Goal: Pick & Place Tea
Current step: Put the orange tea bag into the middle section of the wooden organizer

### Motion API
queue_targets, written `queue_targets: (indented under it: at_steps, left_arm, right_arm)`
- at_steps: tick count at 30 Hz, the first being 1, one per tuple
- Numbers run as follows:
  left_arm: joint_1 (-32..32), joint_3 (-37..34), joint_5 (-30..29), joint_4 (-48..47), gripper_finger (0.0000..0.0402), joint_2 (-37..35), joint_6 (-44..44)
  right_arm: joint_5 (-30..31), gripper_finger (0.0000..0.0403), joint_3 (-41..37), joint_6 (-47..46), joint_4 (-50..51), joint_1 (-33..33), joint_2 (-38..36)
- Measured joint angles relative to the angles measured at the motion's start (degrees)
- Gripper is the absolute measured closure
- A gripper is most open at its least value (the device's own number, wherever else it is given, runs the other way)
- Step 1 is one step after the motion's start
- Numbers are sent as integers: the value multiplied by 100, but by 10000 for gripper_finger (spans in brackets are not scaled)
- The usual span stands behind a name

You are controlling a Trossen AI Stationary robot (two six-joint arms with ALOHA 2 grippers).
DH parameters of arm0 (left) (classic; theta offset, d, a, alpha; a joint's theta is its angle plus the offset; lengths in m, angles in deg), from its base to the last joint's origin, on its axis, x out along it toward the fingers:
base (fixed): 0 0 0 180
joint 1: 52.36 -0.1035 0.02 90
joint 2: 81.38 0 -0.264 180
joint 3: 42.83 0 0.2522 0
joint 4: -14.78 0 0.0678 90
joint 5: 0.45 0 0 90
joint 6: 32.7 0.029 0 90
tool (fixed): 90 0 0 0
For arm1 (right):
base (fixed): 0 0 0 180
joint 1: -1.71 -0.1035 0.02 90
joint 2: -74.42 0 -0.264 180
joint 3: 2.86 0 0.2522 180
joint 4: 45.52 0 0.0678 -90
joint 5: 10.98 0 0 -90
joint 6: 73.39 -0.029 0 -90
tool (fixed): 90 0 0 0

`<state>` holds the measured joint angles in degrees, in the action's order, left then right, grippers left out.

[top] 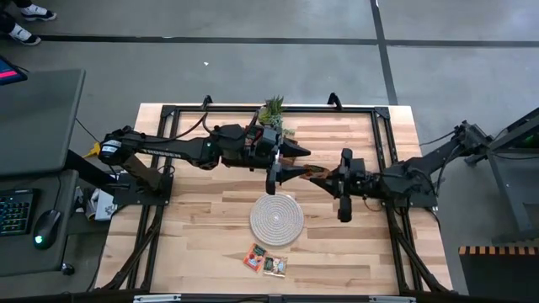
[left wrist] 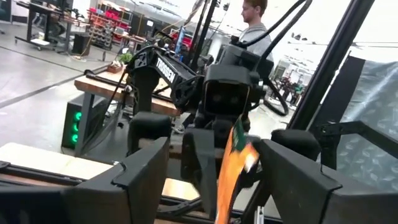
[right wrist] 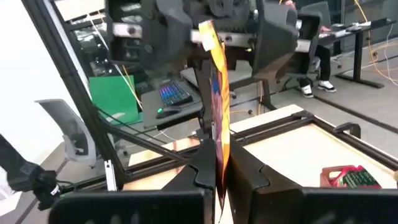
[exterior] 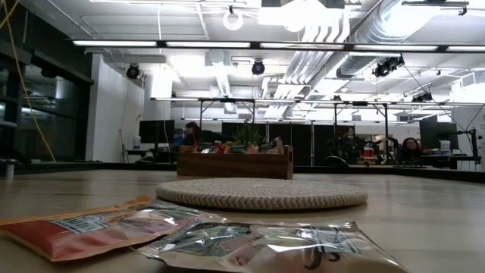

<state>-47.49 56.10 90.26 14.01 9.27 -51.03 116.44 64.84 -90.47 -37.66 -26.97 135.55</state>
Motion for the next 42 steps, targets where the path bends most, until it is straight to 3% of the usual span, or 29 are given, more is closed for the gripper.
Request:
queue_targets:
  at_steps: [18, 23, 33, 42]
  left_arm:
    - [0, 7, -128, -420, 161, -7, -11]
    - [-2, 9, -148, -408, 219, -7, 2]
    - [-1, 9, -146, -405, 383, -7, 265]
    - [2, 9, -234, -381, 400, -7, 306]
  right_arm:
    - [-398, 393, -1, -49, -338, 360, 253]
    - [-396, 393, -2, -55, -336, 360, 253]
    - [-390, 393, -4, -68, -336, 362, 253]
    - [-497, 392, -4, -180, -306, 360, 246]
